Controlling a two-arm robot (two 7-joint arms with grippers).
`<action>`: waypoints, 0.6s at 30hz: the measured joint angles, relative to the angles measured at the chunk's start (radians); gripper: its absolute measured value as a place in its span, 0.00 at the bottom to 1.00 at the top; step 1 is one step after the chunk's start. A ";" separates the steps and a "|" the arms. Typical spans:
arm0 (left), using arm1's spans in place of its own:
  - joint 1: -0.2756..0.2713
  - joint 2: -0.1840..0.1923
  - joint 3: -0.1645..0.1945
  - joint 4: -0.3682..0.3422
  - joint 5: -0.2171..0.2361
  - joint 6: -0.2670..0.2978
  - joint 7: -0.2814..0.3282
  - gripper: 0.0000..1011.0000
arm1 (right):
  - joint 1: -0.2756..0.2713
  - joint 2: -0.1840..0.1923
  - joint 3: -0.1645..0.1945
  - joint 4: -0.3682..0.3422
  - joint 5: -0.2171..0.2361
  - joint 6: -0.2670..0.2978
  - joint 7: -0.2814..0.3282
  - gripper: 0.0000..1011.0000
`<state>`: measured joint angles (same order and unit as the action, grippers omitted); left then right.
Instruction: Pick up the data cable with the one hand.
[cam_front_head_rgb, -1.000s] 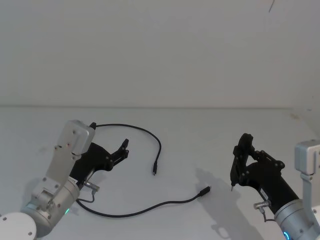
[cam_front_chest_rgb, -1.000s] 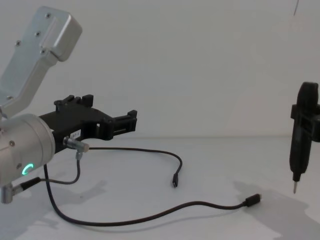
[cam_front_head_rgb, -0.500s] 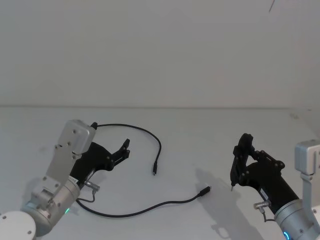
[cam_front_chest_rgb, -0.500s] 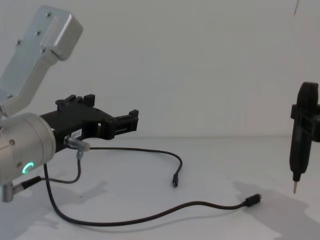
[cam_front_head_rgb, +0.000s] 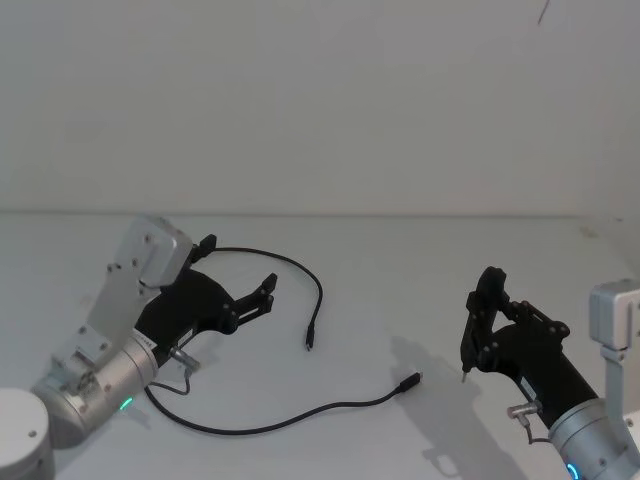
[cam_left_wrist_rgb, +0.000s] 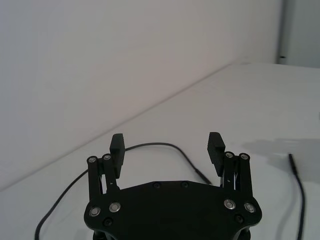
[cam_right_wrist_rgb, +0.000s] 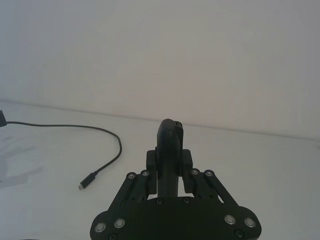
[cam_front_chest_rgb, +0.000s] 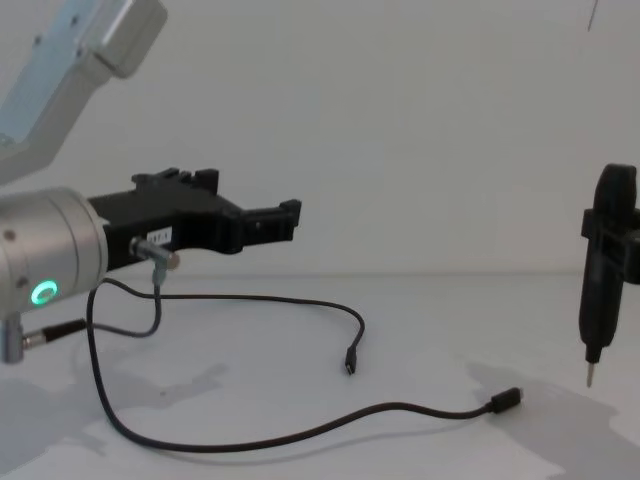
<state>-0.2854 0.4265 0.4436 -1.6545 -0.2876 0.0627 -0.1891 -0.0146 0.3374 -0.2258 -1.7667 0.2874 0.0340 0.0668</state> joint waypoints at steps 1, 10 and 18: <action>-0.003 0.003 -0.001 -0.002 -0.005 0.005 -0.011 0.99 | 0.000 0.000 0.000 0.000 0.000 0.000 0.000 0.28; -0.057 0.051 -0.008 -0.026 -0.084 0.092 -0.156 0.99 | 0.000 0.000 0.000 0.000 0.000 0.000 0.000 0.28; -0.118 0.102 -0.003 -0.041 -0.154 0.208 -0.284 0.99 | 0.000 0.000 0.000 0.000 0.000 0.000 0.000 0.28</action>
<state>-0.4034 0.5285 0.4406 -1.6956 -0.4420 0.2704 -0.4729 -0.0146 0.3375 -0.2258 -1.7667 0.2874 0.0341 0.0668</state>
